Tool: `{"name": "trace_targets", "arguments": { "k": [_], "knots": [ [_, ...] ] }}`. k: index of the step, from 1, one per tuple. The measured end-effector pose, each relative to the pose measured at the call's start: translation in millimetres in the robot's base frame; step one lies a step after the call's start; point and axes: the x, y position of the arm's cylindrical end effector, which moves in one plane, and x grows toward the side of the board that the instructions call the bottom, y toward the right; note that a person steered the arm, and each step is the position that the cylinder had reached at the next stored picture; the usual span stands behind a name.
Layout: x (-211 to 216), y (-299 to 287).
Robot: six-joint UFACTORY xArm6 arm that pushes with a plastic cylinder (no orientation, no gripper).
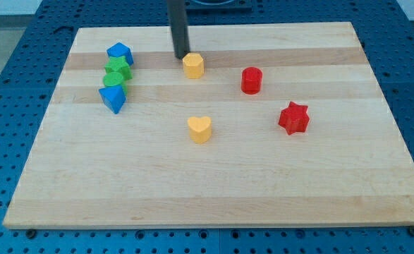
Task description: Slide the yellow hexagon close to the yellow heart
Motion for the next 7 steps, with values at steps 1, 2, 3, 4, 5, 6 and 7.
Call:
{"name": "trace_targets", "arguments": {
  "k": [1, 2, 3, 4, 5, 6, 7],
  "knots": [
    [5, 62],
    [33, 88],
    [14, 80],
    [-4, 48],
    [15, 19],
    [46, 18],
    [64, 22]
  ]
}}
